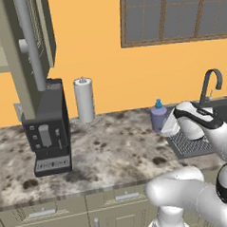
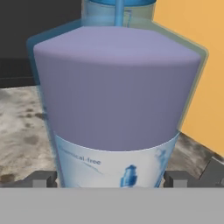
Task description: Locate and retrieve the dish brush and soap dispenser from the cabinet. Place them next to the sink.
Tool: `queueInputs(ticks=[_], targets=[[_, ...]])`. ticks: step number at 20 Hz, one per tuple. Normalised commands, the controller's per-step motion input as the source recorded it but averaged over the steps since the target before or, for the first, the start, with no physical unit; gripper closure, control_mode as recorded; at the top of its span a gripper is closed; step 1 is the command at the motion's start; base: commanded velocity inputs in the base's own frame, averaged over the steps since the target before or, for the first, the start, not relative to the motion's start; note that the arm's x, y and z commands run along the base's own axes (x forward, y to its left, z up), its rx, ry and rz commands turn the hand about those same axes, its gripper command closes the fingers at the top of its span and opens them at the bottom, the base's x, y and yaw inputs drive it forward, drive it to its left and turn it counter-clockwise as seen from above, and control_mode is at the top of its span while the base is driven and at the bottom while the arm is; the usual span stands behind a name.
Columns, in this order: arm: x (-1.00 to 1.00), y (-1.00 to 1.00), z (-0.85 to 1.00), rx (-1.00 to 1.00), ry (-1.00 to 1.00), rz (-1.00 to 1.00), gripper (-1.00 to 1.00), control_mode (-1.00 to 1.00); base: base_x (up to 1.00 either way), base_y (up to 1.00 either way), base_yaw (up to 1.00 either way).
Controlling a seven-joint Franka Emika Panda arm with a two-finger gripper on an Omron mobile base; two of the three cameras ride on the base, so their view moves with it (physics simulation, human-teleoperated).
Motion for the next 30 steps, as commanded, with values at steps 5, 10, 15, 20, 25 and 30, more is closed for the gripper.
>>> queueInputs(ticks=[5,10,15,20,25,30], targets=[[0.57,-0.06,-0.35,0.00,0.00,0.00,1.00,-1.00,0.00,0.00,0.00],[0.64,-0.05,-0.35,0.00,0.00,0.00,1.00,-1.00,0.00,0.00,0.00],[0.60,-0.15,-0.42,0.00,0.04,0.00,1.00,-1.00,0.00,0.00,0.00],[0.60,-0.18,-0.40,0.01,0.01,0.00,1.00,-1.00,0.00,0.00,0.00],[0.51,-0.21,-0.42,0.03,0.00,0.00,1.00,-1.00,0.00,0.00,0.00],[0.27,-0.17,-0.45,0.01,0.00,0.02,1.00,-1.00,0.00,0.00,0.00]])
